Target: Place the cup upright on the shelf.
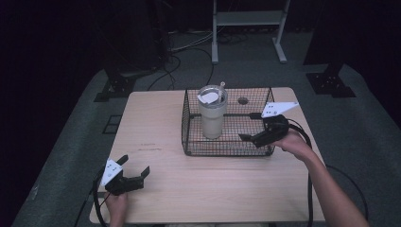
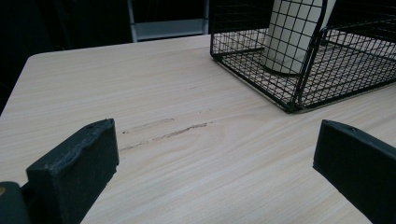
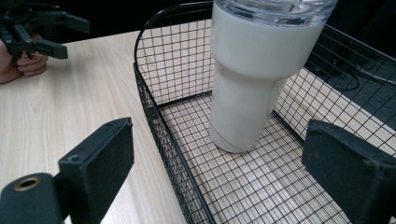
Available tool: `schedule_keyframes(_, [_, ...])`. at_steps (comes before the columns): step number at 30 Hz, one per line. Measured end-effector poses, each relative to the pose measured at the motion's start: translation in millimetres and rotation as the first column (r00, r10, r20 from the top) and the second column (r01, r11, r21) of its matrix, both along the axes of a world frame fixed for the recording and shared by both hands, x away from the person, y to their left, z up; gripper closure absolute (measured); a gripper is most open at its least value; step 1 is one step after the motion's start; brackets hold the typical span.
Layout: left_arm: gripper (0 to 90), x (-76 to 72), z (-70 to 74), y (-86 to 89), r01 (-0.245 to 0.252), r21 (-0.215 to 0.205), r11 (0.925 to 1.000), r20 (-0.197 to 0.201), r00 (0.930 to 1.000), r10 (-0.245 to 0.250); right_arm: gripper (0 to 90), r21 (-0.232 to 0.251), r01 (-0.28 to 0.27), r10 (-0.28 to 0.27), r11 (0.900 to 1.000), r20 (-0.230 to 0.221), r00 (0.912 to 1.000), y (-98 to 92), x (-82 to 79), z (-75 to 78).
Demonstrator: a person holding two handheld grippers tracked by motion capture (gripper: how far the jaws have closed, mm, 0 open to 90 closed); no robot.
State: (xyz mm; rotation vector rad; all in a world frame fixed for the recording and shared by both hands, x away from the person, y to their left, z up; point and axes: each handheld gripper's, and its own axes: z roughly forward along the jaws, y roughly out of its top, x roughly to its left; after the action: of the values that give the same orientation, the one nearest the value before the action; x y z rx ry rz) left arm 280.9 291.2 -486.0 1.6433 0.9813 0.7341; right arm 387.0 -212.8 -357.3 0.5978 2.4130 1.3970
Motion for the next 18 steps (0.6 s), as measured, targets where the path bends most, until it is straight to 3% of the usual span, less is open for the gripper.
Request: schedule_keyframes(18, [0.0, -0.1, 0.0, -0.2, -0.001, 0.005, 1.0, 0.0, 1.0, 0.001, 8.8, 0.027, -0.006, 0.006, 1.0, -0.013, 0.9999, -11.6, -20.8, -14.6])
